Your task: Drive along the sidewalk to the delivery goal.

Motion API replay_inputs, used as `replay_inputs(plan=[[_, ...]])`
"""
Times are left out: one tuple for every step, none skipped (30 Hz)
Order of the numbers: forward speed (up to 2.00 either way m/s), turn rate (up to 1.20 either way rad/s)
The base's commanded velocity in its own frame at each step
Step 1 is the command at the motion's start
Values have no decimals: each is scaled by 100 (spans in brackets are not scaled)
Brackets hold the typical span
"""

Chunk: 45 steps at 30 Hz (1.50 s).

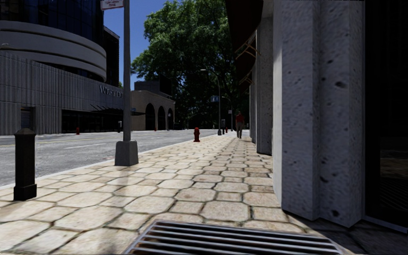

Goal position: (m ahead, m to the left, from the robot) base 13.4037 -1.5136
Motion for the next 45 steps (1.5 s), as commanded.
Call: replay_inputs(plan=[[200, 0], [200, 0], [200, 0], [200, 0], [200, 0], [200, 0], [200, 0], [200, 0], [200, 0], [200, 0], [200, 0], [200, 0], [200, 0], [200, 0], [200, 0], [200, 0], [200, 0], [200, 0], [200, 0], [200, 0], [200, 0], [200, 0], [200, -22], [200, -22], [200, -22], [200, -22], [200, -22], [200, -21], [200, -21], [200, -21], [200, -21], [200, -21], [200, -21], [200, -21], [200, -21], [200, -21], [200, -21], [200, -21], [200, -22], [200, -22], [200, -22], [200, -22], [200, -22], [200, -22], [200, -22]])
